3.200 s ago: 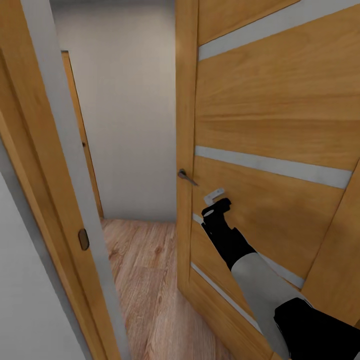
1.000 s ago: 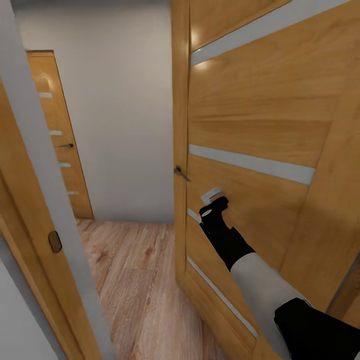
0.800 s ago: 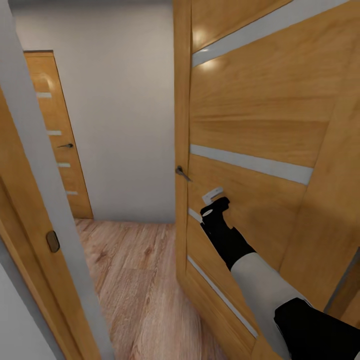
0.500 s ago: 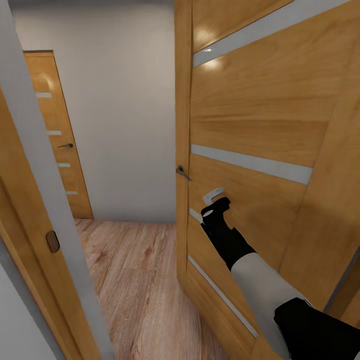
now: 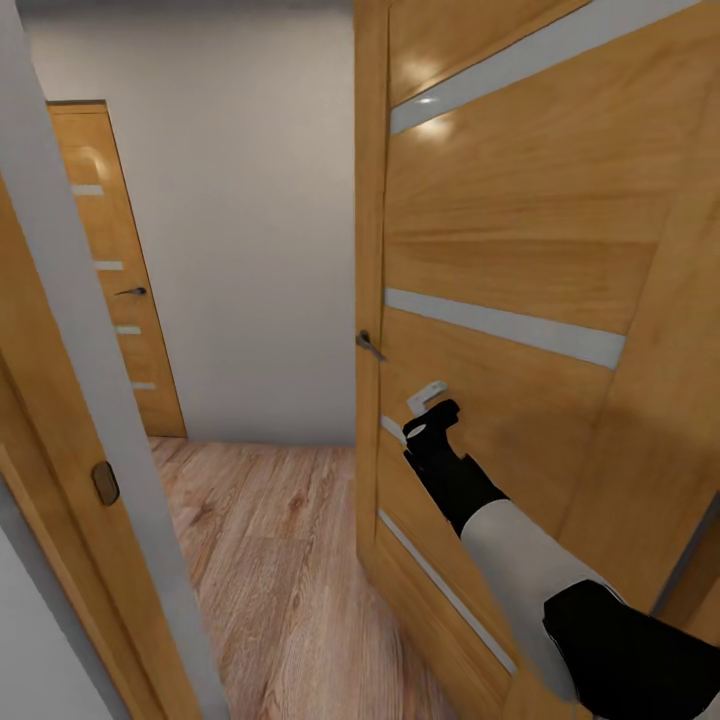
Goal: Move the two storage containers from the living room to the garage. In the garage, place one container on the floor and stack the other container on top of it (either order is fine).
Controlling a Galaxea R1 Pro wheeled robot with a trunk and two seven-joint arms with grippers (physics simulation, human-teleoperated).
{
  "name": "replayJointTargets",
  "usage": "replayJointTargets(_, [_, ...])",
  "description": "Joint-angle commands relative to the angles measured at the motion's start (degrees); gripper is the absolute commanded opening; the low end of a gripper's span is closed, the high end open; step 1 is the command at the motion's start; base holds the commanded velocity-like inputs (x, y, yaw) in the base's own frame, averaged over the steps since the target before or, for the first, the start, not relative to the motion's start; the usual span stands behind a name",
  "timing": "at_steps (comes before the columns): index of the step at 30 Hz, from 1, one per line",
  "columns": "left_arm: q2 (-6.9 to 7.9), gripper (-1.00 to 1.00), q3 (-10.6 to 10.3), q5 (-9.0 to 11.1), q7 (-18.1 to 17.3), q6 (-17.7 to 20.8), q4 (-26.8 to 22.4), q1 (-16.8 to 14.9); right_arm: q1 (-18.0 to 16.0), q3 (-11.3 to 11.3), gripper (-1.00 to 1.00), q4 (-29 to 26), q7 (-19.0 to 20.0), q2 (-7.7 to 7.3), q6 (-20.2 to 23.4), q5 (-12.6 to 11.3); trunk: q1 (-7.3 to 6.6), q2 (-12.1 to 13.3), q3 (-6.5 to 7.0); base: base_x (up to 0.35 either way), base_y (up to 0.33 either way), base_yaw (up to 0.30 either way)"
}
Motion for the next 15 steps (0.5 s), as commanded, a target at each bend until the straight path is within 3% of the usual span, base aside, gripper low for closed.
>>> replayJointTargets(1, [-0.01,1.0,-0.06,0.34,0.04,-0.15,-0.01,0.01,-0.64,0.16,1.0,0.6,-0.31,0.0,0.6,1.9,0.0,-0.03,-0.05,0.0,0.0,0.0])
replayJointTargets(3, [-0.01,1.0,-0.06,0.35,0.02,-0.15,-0.01,0.02,-3.75,0.15,1.0,5.27,-0.49,0.0,-3.96,2.2,0.0,-0.03,-0.05,0.0,0.0,0.0])
replayJointTargets(5, [-0.04,1.0,-0.06,0.32,0.02,-0.15,-0.01,0.0,-4.06,0.15,1.0,6.17,-0.52,0.0,-4.58,2.24,0.0,-0.03,-0.05,0.0,0.0,0.0])
replayJointTargets(11, [-0.19,1.0,0.0,0.31,0.05,-0.15,-0.17,-0.01,-10.1,0.08,1.0,16.31,-1.47,0.0,-9.67,1.92,0.0,-0.03,-0.05,0.0,0.0,0.0])
replayJointTargets(15, [-0.27,1.0,-0.04,0.32,0.06,-0.15,-0.19,0.01,-10.7,0.07,1.0,17.25,-1.52,0.0,-10.54,1.65,0.0,-0.03,-0.05,0.0,0.0,0.0])
